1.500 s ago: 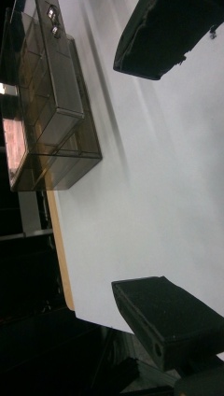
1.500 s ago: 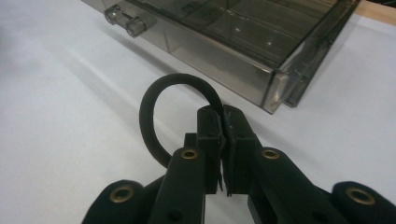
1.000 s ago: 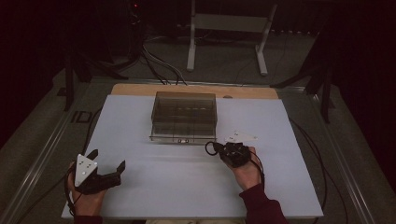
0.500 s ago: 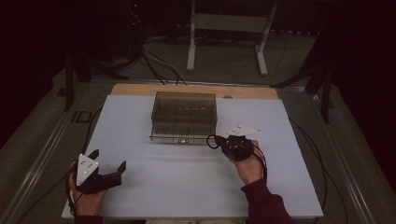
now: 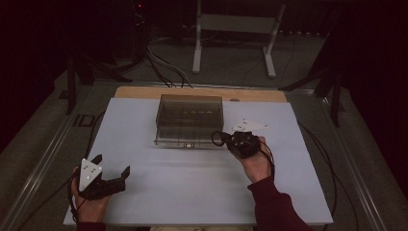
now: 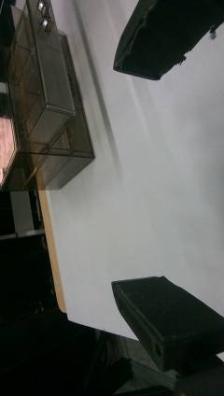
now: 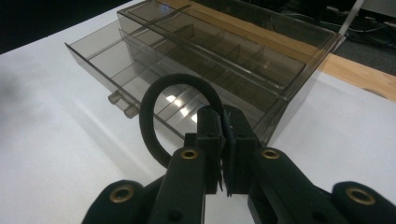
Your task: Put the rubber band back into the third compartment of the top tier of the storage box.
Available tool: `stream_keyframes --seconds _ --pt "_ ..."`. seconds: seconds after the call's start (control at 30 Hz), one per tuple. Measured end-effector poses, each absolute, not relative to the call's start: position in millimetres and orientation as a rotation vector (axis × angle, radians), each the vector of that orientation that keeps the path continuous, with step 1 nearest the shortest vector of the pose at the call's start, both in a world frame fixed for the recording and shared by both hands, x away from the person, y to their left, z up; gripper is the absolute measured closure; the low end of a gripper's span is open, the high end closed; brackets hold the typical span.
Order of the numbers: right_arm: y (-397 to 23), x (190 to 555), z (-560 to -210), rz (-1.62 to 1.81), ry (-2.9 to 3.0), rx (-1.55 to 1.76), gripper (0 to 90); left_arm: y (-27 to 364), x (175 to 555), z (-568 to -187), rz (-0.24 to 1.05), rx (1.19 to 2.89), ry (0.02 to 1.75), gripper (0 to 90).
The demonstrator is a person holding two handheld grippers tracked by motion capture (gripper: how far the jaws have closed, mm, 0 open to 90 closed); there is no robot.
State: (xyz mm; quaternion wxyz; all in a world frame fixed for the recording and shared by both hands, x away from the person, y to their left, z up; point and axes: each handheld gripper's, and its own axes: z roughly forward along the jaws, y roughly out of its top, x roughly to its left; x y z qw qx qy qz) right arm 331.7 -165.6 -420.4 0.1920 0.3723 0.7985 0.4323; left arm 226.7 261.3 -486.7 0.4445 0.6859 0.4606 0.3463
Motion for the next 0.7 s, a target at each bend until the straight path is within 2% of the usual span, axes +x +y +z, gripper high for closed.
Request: stream_keyframes --seconds 0.7 --pt "-150.3 351.2 -418.2 1.183 2.266 1.049 87.5 261.1 227.1 -487.5 0.859 1.703 1.143 0.4"
